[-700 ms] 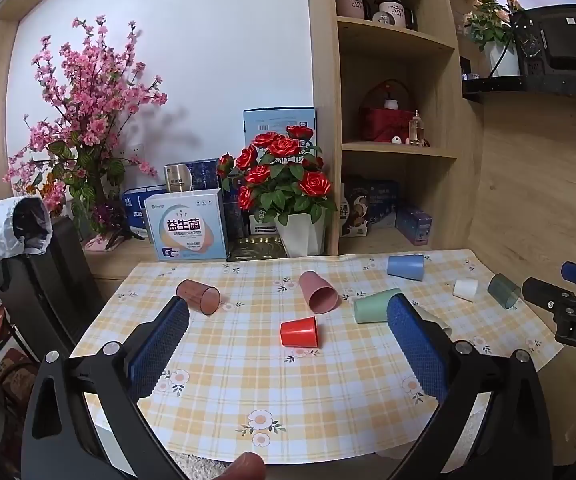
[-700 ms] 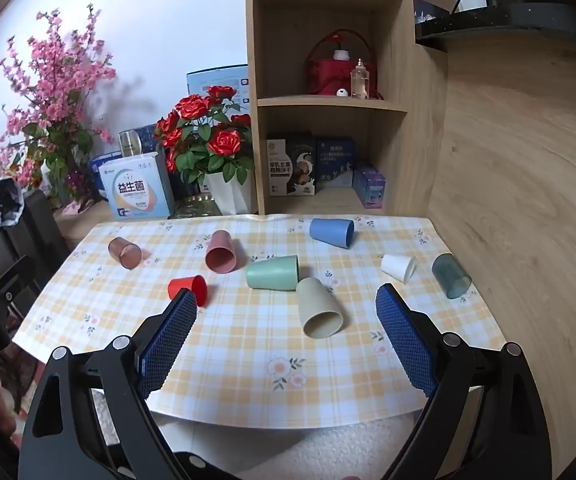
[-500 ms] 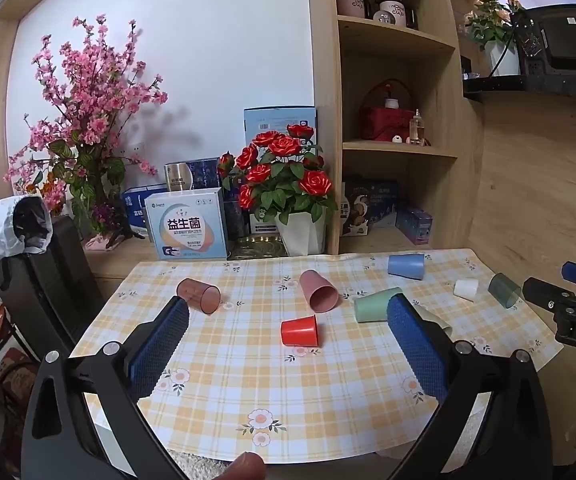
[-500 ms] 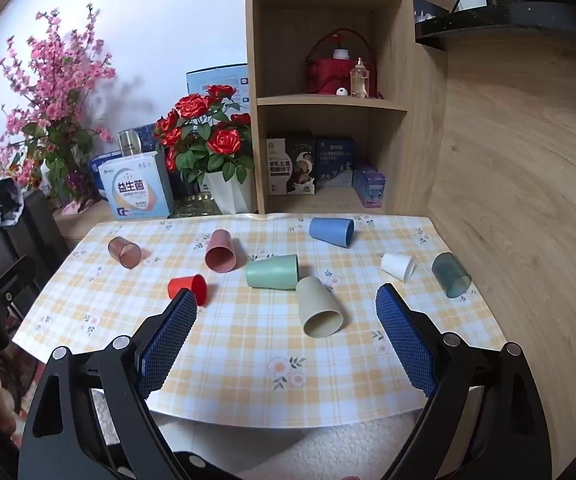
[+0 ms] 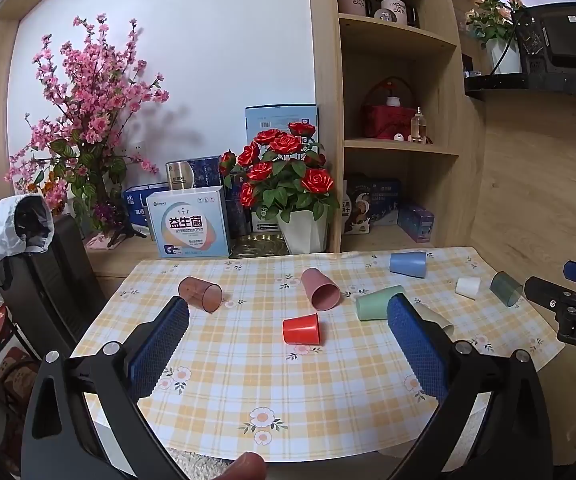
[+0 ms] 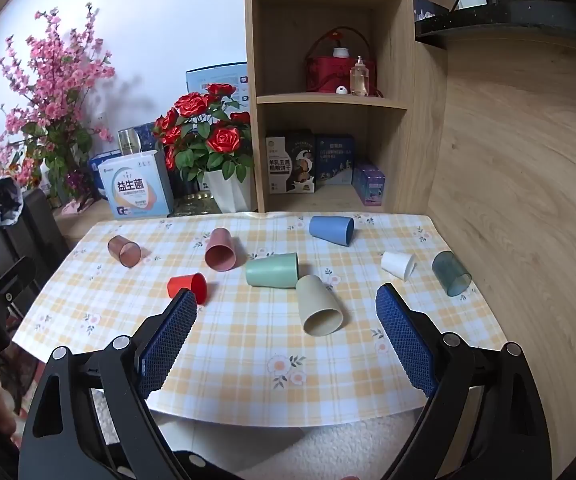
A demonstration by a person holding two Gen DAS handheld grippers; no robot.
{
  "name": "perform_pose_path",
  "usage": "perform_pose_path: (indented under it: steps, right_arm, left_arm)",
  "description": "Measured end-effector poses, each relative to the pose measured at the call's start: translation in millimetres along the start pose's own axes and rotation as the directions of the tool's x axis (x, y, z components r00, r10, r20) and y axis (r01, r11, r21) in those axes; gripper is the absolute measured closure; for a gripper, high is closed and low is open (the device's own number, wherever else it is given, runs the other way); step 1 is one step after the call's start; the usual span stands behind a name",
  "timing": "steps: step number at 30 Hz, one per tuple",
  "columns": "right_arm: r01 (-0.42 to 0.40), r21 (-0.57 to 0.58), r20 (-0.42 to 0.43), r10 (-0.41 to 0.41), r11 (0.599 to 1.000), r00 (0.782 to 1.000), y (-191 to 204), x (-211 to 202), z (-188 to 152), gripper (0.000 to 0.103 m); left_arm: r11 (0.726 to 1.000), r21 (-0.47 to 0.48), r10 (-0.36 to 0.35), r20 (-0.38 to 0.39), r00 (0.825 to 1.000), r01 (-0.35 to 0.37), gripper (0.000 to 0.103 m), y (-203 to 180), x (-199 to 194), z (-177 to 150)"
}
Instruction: Flip cup upside down
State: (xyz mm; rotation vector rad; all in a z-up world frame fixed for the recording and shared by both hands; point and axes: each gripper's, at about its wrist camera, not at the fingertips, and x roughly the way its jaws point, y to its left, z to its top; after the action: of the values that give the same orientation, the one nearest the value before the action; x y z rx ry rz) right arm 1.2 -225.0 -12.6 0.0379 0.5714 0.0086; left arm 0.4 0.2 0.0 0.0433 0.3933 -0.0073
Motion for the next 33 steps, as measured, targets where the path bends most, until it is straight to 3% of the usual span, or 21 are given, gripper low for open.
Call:
perform_pose_path:
  steps: [33]
  right_arm:
    - [0.001, -0.001, -0.005, -0.001, 1.0, 1.0, 1.4, 1.1, -1.7, 0.015]
  left_arm:
    - [1.0, 0.003, 0.003, -0.004, 1.0, -0.003, 0.006, 5.8, -0.3, -6.2]
